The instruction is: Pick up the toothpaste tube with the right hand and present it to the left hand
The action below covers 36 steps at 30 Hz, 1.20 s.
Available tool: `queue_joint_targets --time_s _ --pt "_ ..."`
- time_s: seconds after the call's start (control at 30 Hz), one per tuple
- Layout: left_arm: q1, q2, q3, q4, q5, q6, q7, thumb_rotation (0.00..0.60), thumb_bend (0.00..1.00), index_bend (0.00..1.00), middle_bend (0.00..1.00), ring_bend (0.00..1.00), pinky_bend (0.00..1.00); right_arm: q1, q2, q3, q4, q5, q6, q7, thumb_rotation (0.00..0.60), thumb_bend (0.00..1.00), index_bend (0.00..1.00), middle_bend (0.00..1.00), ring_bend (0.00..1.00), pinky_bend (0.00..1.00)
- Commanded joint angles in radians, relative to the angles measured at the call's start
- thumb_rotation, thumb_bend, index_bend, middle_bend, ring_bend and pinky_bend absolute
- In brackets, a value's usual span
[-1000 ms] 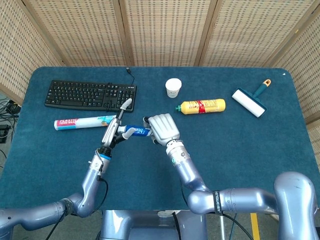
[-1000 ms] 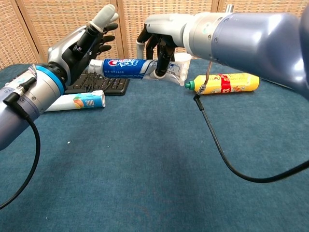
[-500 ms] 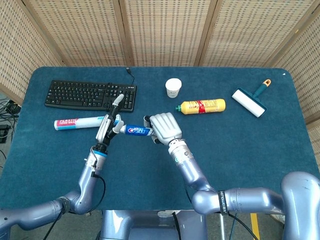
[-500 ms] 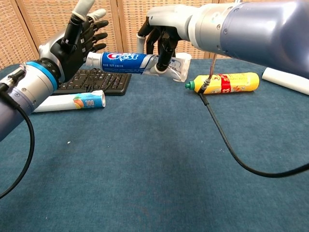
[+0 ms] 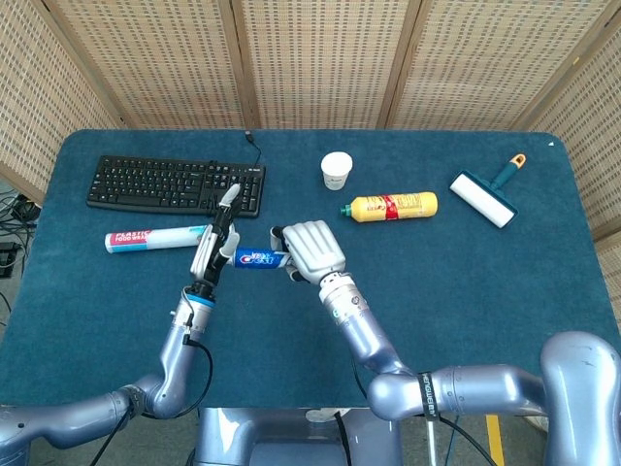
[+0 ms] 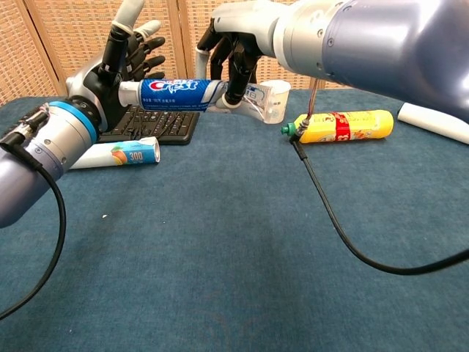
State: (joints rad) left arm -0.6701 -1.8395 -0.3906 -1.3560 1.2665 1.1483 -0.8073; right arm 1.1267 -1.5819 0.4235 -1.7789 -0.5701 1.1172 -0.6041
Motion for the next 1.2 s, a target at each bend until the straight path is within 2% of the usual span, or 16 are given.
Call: queue_joint_targets --time_s 0.03,0.47,0.73,1.2 --pt "0.003 -0.015 -0.008 0.001 -0.003 0.012 -0.017 0.159 0.00 0.00 0.00 0.00 0.00 0.002 -0.002 0.000 0.000 0.003 0.001 0.003 0.600 0.64 0.70 0.72 0.59 0.70" --pt "-0.014 -0.046 -0.033 -0.010 -0.027 -0.010 -0.013 0.159 0.00 0.00 0.00 0.00 0.00 0.016 -0.017 -0.004 0.010 0.007 0.014 0.013 0.600 0.64 0.70 0.72 0.59 0.70" --pt "-0.042 -0.059 -0.059 -0.030 -0.059 -0.042 0.030 0.161 0.00 0.00 0.00 0.00 0.00 0.024 -0.026 -0.005 0.012 0.015 0.028 0.011 0.600 0.64 0.70 0.72 0.59 0.70" --pt "-0.053 -0.057 -0.076 -0.056 -0.082 -0.062 0.072 0.163 0.00 0.00 0.00 0.00 0.00 0.027 -0.023 -0.004 0.004 0.021 0.045 0.007 0.600 0.64 0.70 0.72 0.59 0.70"
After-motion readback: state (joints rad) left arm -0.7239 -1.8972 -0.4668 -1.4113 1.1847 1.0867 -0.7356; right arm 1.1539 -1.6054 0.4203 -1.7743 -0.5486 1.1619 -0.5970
